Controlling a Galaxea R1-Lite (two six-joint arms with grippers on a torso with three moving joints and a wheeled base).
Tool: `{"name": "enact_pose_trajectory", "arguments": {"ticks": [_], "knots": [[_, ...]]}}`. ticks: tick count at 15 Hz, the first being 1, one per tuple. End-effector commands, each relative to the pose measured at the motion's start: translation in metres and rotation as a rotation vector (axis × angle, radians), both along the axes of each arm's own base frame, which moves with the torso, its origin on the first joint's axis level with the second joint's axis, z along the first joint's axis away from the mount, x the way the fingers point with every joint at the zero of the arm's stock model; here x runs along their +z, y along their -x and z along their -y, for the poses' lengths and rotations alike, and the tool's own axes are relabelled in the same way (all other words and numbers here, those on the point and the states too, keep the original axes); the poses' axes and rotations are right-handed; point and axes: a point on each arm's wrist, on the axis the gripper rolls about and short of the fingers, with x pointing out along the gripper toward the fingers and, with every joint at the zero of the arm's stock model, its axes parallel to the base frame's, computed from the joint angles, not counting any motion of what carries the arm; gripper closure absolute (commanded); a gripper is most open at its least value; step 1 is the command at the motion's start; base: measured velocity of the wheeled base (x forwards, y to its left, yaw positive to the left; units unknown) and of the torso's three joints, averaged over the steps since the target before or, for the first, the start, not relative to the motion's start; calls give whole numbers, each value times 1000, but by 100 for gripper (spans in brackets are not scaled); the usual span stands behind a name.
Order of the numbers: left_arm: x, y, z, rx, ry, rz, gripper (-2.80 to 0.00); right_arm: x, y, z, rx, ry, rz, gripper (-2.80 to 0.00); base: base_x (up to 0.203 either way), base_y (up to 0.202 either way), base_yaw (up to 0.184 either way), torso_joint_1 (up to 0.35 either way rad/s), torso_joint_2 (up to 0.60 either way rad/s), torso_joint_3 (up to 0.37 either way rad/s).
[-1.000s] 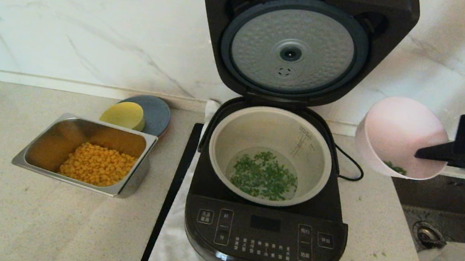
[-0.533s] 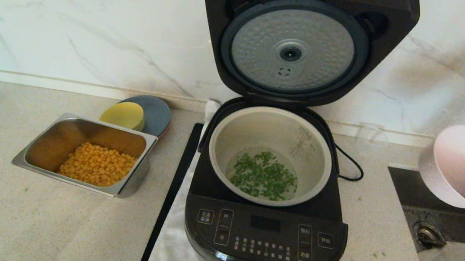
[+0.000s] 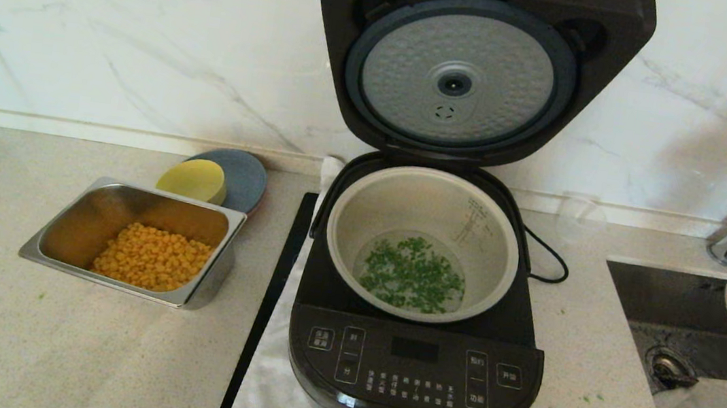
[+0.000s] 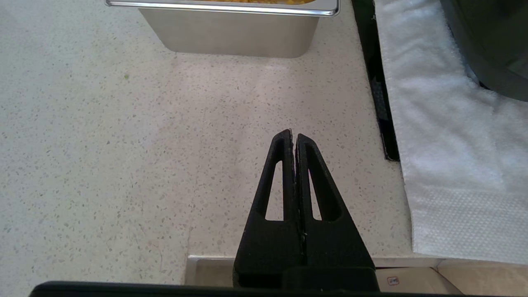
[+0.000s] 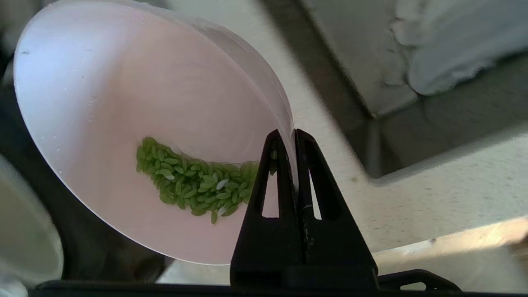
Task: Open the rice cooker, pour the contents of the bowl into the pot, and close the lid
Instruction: Fill a bowl with water from the tap
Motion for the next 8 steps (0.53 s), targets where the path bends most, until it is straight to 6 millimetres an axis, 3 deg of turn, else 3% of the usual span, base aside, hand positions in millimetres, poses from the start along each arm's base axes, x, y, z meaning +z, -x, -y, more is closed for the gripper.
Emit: {"name": "enact_pose_trajectory", "arguments": {"ticks": [1,8], "knots": [[0,0,0,0,0,1,0,-29,-10,41,-99,-85,-82,0,0,0,0,0,0,0],[0,0,0,1,-1,1,0,-97,6,150,-311,-150,-124,0,0,0,0,0,0,0]]}}
